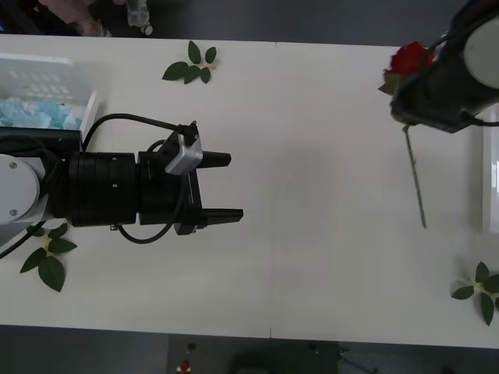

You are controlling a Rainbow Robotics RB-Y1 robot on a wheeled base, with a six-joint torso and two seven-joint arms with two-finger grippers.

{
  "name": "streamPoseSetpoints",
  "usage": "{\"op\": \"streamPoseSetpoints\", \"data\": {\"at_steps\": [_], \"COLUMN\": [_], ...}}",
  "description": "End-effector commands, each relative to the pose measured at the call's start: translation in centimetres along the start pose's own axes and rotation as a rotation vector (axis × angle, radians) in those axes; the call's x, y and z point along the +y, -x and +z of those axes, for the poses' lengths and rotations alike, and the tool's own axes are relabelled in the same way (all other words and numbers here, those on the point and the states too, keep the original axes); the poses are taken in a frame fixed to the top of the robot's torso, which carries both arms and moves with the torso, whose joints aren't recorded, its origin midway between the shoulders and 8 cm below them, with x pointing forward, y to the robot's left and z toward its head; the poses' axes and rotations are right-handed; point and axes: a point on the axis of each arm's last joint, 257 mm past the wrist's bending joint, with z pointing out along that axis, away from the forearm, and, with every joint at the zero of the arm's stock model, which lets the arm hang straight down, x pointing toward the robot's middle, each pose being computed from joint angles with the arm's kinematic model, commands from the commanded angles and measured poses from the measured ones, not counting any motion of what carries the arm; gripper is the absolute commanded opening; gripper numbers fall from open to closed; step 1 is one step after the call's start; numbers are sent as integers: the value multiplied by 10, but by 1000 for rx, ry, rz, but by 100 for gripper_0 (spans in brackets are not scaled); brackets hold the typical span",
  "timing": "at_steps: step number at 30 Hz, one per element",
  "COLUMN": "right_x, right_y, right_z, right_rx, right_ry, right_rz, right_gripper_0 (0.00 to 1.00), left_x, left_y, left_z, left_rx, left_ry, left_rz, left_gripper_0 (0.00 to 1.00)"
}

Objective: Put the red flowers into the right box and the blue flowers into the left box

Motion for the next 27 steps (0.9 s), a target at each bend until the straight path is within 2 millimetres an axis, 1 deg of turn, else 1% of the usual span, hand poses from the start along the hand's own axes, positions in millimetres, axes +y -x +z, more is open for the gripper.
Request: {"op": "streamPoseSetpoints", "data": {"at_steps": [1,2,3,6,7,8,9,10,12,13,14,16,17,18,20,21,22,24,26,27], "right_x": [-51,-77,-85,-132,-140,-158,-169,-177,-206,-212,-226,-244,-257,-263,-283,-287,-298,-311,-325,-328], "right_y": [37,48,51,67,69,74,78,80,86,88,91,98,100,101,107,108,108,109,107,107], "right_z": [-31,-36,-36,-35,-35,-32,-31,-30,-25,-24,-21,-13,-8,-6,1,3,7,12,22,23], "right_rx": [-34,-45,-43,-46,-46,-45,-48,-50,-55,-59,-69,-90,-100,-109,-140,-145,-152,-163,-171,-174], "right_ry": [-57,-96,-104,-147,-157,-176,-188,-198,-237,-245,-265,-284,-302,-311,-340,-346,-360,-374,-387,-393], "right_rz": [112,143,158,249,256,250,251,249,232,228,224,220,216,209,198,198,197,195,197,195], "right_gripper_0": [0,0,0,0,0,0,0,0,0,0,0,0,0,0,0,0,0,0,0,0], "left_x": [-1,-1,-1,-1,-1,-1,-1,-1,-1,-1,-1,-1,-1,-1,-1,-1,-1,-1,-1,-1], "left_y": [13,13,13,13,13,13,13,13,13,13,13,13,13,13,13,13,13,13,13,13], "left_z": [-3,-3,-3,-3,-3,-3,-3,-3,-3,-3,-3,-3,-3,-3,-3,-3,-3,-3,-3,-3], "left_rx": [-16,-16,-16,-16,-16,-16,-16,-16,-16,-16,-16,-16,-16,-16,-16,-16,-16,-16,-16,-16], "left_ry": [1,1,1,1,1,1,1,1,1,1,1,1,1,1,1,1,1,1,1,1], "left_rz": [38,38,38,38,38,38,38,38,38,38,38,38,38,38,38,38,38,38,38,38], "left_gripper_0": [86,87,86,87,86,86,87,87,87,86,87,87,87,86,87,87,87,86,86,86]}}
